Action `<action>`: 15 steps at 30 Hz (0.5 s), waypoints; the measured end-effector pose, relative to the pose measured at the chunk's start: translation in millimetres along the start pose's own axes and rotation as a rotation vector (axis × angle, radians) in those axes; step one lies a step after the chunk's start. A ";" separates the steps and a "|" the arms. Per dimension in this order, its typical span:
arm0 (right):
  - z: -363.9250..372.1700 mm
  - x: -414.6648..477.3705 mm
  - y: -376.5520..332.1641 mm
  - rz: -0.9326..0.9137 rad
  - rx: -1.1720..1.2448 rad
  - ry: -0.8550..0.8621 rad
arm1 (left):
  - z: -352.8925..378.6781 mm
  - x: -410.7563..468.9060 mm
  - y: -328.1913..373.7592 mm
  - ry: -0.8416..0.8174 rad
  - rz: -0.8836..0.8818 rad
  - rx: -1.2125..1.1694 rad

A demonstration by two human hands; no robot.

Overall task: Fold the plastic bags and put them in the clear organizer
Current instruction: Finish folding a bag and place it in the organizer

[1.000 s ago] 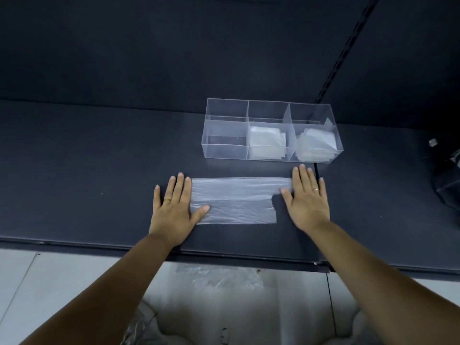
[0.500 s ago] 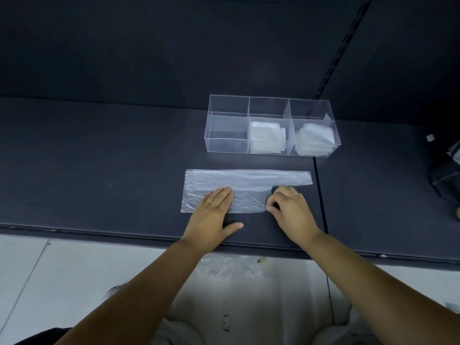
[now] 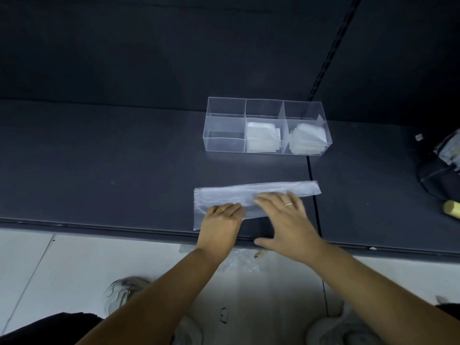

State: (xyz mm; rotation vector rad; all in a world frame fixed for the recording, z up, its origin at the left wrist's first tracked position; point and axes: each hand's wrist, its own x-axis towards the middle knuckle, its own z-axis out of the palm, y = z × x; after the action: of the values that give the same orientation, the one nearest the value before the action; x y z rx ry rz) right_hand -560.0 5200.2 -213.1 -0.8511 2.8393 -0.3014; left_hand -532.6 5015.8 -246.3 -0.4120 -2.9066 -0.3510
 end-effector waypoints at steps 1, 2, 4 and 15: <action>9.1 1.2 -6.9 0.004 -0.010 0.004 | -1.6 -0.6 1.9 0.004 0.000 -0.001; 15.7 3.4 -11.4 0.031 0.008 0.032 | -4.8 0.1 3.7 -0.002 -0.008 -0.012; 20.2 8.5 -8.5 0.126 0.125 0.138 | -11.5 1.9 1.9 -0.067 -0.031 -0.002; 9.4 41.6 38.0 0.672 0.896 0.160 | -32.4 8.3 -78.1 -0.132 -0.799 -0.786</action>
State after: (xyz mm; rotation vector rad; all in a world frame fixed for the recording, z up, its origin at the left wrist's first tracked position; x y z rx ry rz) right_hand -612.2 5206.8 -235.2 0.2988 2.4597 -1.3915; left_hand -558.5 4936.6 -229.7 0.7008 -2.7864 -1.6257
